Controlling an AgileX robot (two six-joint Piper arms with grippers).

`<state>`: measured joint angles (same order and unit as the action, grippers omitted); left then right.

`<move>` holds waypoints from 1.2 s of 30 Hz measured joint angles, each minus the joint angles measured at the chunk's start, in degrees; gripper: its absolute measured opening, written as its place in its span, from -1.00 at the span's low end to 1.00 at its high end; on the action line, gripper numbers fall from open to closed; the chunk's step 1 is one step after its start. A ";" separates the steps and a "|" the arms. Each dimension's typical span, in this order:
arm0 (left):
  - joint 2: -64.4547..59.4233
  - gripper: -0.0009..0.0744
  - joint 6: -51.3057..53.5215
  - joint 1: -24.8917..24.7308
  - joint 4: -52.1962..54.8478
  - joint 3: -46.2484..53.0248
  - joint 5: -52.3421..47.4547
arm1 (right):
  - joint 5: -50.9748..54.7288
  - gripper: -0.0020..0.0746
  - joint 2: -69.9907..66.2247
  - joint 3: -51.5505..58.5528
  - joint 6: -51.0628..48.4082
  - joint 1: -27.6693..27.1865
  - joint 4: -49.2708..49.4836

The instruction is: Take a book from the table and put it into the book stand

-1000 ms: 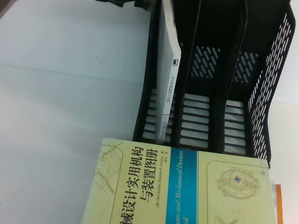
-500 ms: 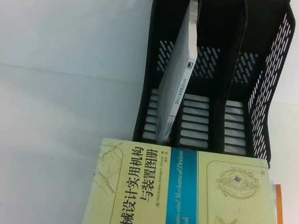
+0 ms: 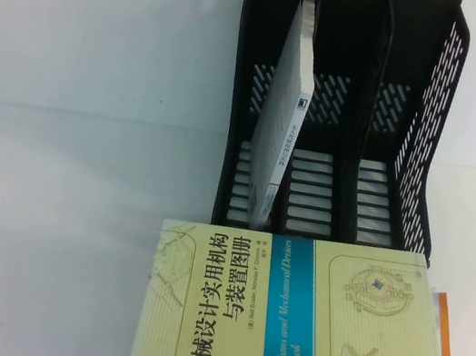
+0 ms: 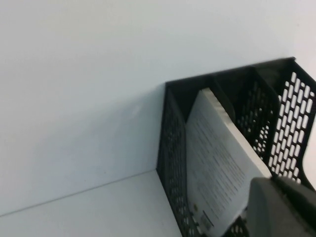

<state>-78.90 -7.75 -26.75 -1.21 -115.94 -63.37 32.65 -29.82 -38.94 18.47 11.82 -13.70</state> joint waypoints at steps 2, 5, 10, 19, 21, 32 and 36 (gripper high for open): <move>4.03 -0.98 0.16 0.00 -0.99 5.87 2.56 | -0.55 -0.95 3.53 2.17 1.02 0.00 0.69; 11.52 -0.98 0.16 0.08 -1.70 17.35 7.81 | -0.64 -0.95 9.33 6.69 3.44 0.00 1.31; 23.00 -0.98 0.29 0.08 -2.47 38.21 16.34 | -0.64 -0.95 15.47 13.69 5.18 0.00 1.74; 35.70 -0.98 0.22 0.08 -4.85 64.84 28.80 | 0.38 -0.95 16.85 16.45 5.30 0.00 2.00; 36.42 -0.98 0.22 0.08 -4.62 66.15 29.84 | 0.38 -0.95 16.85 16.45 5.37 0.00 2.00; 36.92 -0.98 0.14 0.08 -4.41 66.78 19.76 | 0.38 -0.95 16.85 16.45 5.42 0.00 2.13; 36.92 -0.98 0.14 0.08 -4.01 66.81 17.56 | 0.38 -0.95 16.85 16.45 5.42 0.00 2.13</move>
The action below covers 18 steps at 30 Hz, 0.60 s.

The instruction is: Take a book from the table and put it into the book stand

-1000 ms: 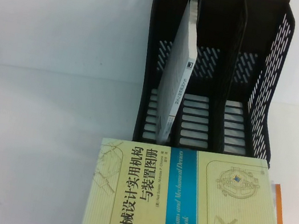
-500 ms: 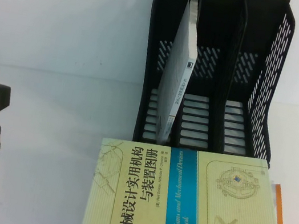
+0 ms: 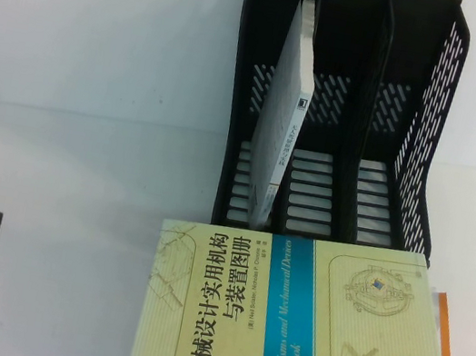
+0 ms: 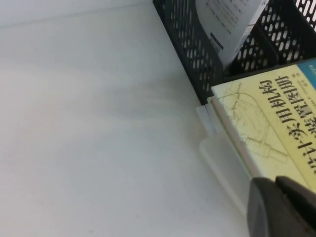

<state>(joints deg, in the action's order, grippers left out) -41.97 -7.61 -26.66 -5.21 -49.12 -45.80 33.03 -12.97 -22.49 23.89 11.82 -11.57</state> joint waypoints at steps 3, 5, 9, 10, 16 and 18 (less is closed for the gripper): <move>0.00 -0.98 2.07 0.00 2.87 0.11 0.00 | 0.00 -0.95 0.00 0.00 0.00 0.00 0.00; 1.07 -0.98 3.26 1.09 5.96 1.27 1.04 | 0.00 -0.95 0.00 0.00 0.00 0.00 0.04; 7.53 -0.98 1.06 7.45 7.93 8.43 8.19 | 0.00 -0.95 0.00 0.00 0.00 0.00 0.04; 10.03 -0.98 0.06 9.08 8.16 11.22 10.82 | 0.00 -0.95 0.00 0.00 0.00 0.00 0.13; 24.71 -0.98 -1.64 16.45 7.97 29.90 25.53 | 0.00 -0.95 0.00 0.00 0.00 0.00 0.13; 28.58 -0.98 -1.89 18.11 7.86 36.54 29.38 | 0.00 -0.95 0.00 0.00 0.00 0.00 0.13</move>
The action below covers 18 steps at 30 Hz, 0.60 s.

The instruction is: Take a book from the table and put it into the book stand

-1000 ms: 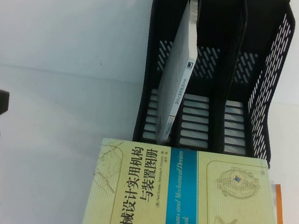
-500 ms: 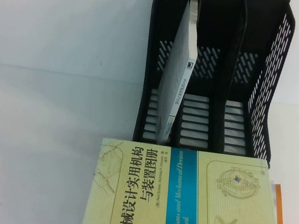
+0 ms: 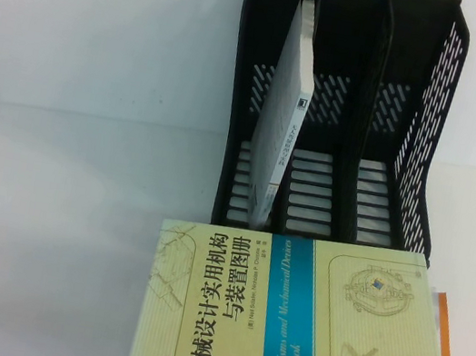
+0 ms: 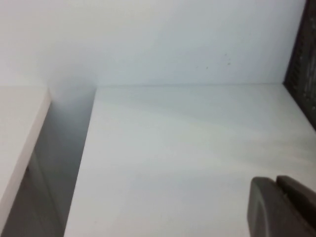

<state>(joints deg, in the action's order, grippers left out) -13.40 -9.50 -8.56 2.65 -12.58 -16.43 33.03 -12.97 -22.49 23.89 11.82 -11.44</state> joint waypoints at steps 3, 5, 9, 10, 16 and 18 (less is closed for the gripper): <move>5.38 -0.98 -1.11 0.86 0.00 7.74 4.64 | 0.00 -0.95 0.00 0.00 0.00 0.00 0.00; 8.62 -0.98 -2.01 0.95 0.00 11.62 6.36 | 0.00 -0.95 0.00 0.00 0.00 0.00 0.00; 13.37 -0.98 -5.10 1.92 -0.32 13.79 6.50 | 0.00 -0.95 0.00 0.00 0.00 0.00 0.00; 13.67 -0.98 -6.29 2.51 -0.55 13.79 6.50 | 0.00 -0.95 0.00 0.00 0.00 0.00 0.00; 13.93 -0.98 -8.66 4.20 -1.32 13.79 2.49 | 0.10 -0.95 0.00 0.00 0.00 0.00 0.00; 13.93 -0.98 -8.74 4.20 -1.44 13.79 1.18 | 0.10 -0.95 0.00 0.00 0.00 0.00 0.00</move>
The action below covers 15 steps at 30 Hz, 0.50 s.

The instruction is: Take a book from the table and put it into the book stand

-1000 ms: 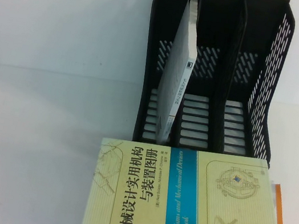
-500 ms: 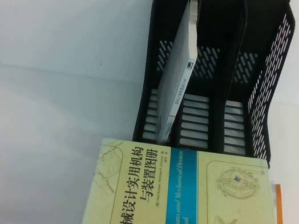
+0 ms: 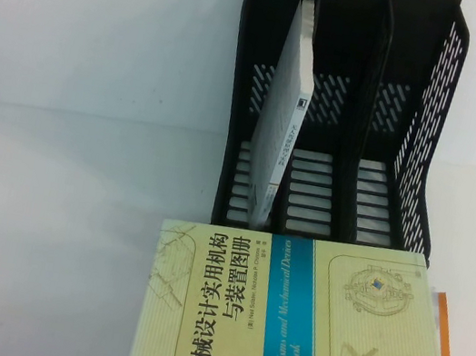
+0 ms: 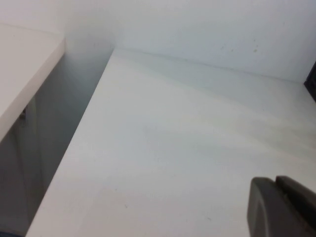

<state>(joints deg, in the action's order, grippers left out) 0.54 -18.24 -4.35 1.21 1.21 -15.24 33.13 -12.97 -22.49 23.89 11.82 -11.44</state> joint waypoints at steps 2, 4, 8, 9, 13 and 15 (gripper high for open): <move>0.00 -0.98 0.00 0.00 0.00 0.00 -0.47 | 0.00 -0.95 0.00 0.00 0.00 0.00 0.00; 0.00 -0.98 -0.05 0.00 0.00 0.00 -0.69 | 0.00 -0.95 0.00 0.00 0.00 0.00 0.00; 0.00 -0.98 -0.05 0.00 0.00 0.00 -1.52 | 0.00 -0.95 0.00 0.00 0.00 0.00 0.00; 0.00 -0.98 -0.05 0.00 0.00 0.00 -1.61 | 0.00 -0.95 0.00 0.00 0.00 0.00 0.00; 0.00 -0.98 -0.05 0.00 0.00 0.00 -1.94 | 0.00 -0.95 0.00 0.00 0.00 0.00 0.00; 0.00 -0.98 -0.14 0.00 0.00 0.00 -1.98 | 0.00 -0.95 0.00 0.00 0.00 0.00 0.00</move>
<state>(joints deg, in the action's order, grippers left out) 0.54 -18.38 -4.35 1.21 1.21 -17.22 33.13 -12.97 -22.49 23.89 11.82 -11.44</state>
